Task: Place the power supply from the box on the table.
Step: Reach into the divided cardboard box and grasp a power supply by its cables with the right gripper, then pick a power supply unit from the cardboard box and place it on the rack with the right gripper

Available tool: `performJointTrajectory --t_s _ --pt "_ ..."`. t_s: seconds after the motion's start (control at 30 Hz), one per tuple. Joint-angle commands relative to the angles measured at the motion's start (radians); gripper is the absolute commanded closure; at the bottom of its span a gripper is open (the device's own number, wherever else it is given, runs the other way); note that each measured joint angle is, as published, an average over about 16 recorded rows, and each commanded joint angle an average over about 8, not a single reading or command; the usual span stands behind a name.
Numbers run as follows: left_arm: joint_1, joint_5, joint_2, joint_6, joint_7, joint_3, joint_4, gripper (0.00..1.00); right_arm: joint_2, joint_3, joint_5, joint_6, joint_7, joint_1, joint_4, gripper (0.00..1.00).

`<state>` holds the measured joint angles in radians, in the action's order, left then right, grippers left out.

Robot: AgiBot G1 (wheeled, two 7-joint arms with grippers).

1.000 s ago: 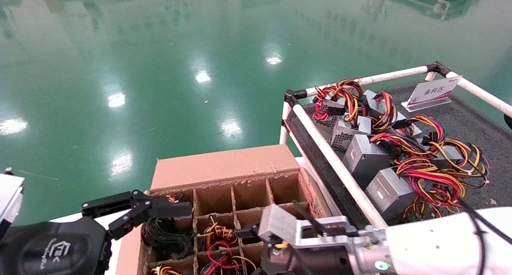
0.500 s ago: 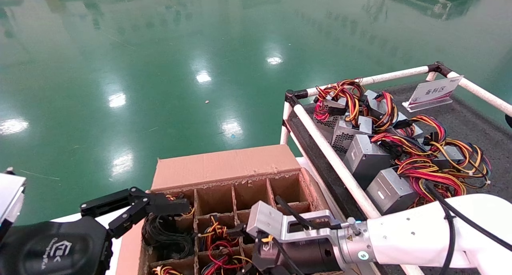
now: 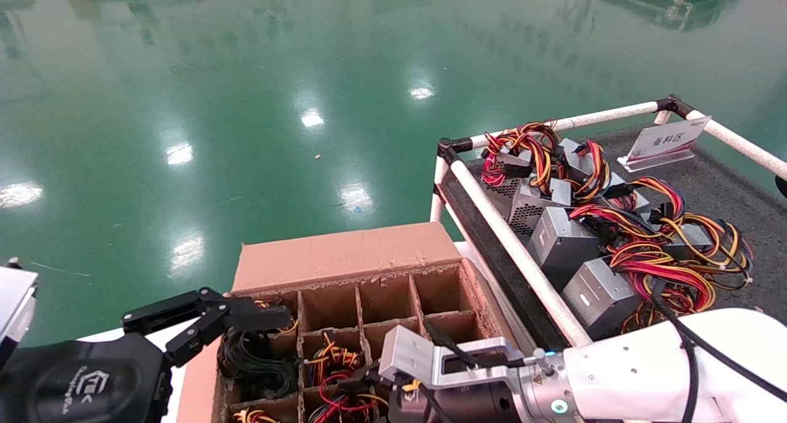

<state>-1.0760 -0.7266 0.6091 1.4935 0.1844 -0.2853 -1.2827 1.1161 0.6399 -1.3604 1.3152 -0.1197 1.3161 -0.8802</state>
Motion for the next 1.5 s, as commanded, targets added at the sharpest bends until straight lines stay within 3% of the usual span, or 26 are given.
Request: performJointTrajectory --t_s 0.03,0.5,0.87,1.1,1.5 --pt "0.0 0.0 0.0 0.0 0.0 0.0 0.0 0.0 0.003 0.002 -0.003 -0.001 0.003 -0.001 0.0 1.0" --pt "0.0 0.001 0.0 0.0 -0.001 -0.001 0.0 0.0 0.003 -0.006 0.012 0.006 0.014 0.003 0.018 1.0" --pt "0.0 0.001 -0.001 -0.001 -0.001 -0.002 0.0 0.0 -0.044 -0.044 0.096 0.067 -0.05 0.015 -0.004 1.0" --pt "-0.001 0.002 -0.001 -0.001 -0.001 -0.002 0.0 0.0 -0.109 -0.095 0.184 0.084 -0.147 0.01 -0.086 1.0" --pt "-0.001 0.002 -0.001 -0.001 -0.002 -0.003 0.0 0.0 -0.211 -0.185 0.346 0.049 -0.411 0.019 -0.222 1.0"
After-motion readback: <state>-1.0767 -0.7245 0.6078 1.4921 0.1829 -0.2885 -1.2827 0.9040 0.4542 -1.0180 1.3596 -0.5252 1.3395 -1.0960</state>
